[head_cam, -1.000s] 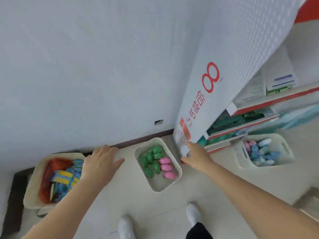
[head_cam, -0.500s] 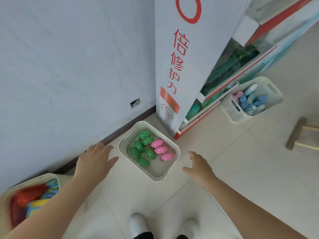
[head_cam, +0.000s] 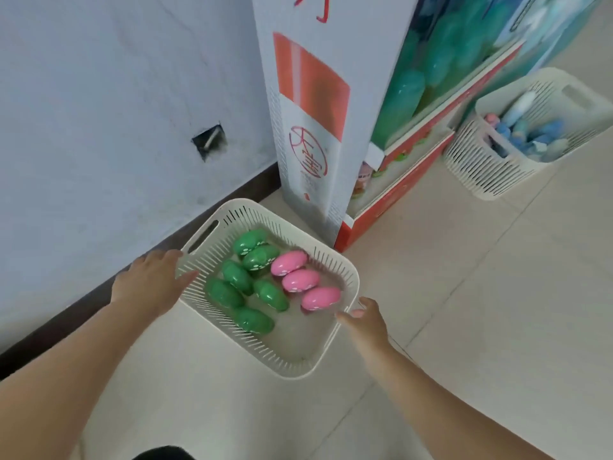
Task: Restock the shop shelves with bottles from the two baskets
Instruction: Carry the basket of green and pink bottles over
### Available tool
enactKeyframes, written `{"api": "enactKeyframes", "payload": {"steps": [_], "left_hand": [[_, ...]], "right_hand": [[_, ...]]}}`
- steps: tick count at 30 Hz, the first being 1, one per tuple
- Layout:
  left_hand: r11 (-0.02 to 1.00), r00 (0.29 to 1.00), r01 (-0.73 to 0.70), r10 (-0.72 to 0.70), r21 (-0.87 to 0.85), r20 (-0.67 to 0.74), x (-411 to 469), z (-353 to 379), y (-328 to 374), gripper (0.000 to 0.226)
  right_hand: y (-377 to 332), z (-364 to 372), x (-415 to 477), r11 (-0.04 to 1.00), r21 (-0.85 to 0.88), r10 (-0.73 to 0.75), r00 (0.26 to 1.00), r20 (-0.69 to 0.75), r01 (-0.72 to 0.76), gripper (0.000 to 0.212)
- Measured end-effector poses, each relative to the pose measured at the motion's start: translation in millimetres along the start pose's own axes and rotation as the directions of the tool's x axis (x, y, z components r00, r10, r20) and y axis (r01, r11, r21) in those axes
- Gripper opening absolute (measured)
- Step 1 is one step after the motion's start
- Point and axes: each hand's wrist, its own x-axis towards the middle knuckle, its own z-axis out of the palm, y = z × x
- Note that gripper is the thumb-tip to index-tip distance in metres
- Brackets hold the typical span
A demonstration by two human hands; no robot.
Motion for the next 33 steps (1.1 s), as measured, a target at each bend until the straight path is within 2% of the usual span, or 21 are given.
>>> {"api": "enactKeyframes", "payload": {"steps": [4,6,7,10,12,16,19,22,27,30,33], "left_hand": [[0.976,0.996,0.092,-0.093,-0.199,0.006,30.2,38.5,-6.7,0.061],[0.966,0.995,0.098,-0.101,-0.238,0.001,34.9,50.5,-7.4,0.062],[0.967,0.996,0.092,-0.095,-0.239,0.000,35.5,54.6,-7.8,0.062],[0.971,0.997,0.080,-0.080,-0.226,0.010,35.3,63.6,-9.4,0.063],[0.971,0.998,0.069,-0.070,-0.227,0.007,36.8,65.4,-7.1,0.064],[0.966,0.997,0.080,-0.076,-0.248,0.023,41.5,63.6,-6.2,0.066],[0.968,0.997,0.077,-0.076,-0.241,0.013,47.9,63.6,-8.2,0.067],[0.969,0.994,0.111,-0.112,-0.219,0.008,55.8,64.3,-10.1,0.069],[0.920,0.982,0.184,-0.186,-0.346,0.026,76.6,73.3,-6.8,0.074],[0.813,0.977,0.214,-0.186,-0.541,0.107,83.4,83.2,9.2,0.074],[0.694,0.975,0.219,-0.182,-0.686,0.127,87.2,92.2,23.9,0.057]], "right_hand": [[26.7,36.0,30.7,0.962,0.264,0.096,0.990,-0.107,-0.065,0.031],[34.4,48.6,38.7,0.928,0.363,0.143,0.980,-0.140,-0.084,0.034],[36.6,52.4,40.5,0.912,0.396,0.169,0.976,-0.136,-0.103,0.037],[37.0,58.9,41.8,0.840,0.510,0.229,0.973,-0.021,-0.186,0.022],[35.5,59.3,44.2,0.805,0.545,0.260,0.965,0.033,-0.235,0.022],[32.5,60.7,52.5,0.798,0.534,0.291,0.955,0.064,-0.279,0.033],[29.5,58.6,60.0,0.827,0.503,0.271,0.962,0.032,-0.250,0.042],[25.0,48.8,71.7,0.879,0.441,0.221,0.974,-0.045,-0.179,0.042],[12.5,20.4,113.9,0.971,0.235,0.080,0.980,-0.182,-0.035,0.048],[11.8,13.2,129.1,0.969,0.248,0.027,0.984,-0.178,0.019,0.049],[14.1,13.2,131.5,0.942,0.334,0.039,0.989,-0.146,0.013,0.048]]}}
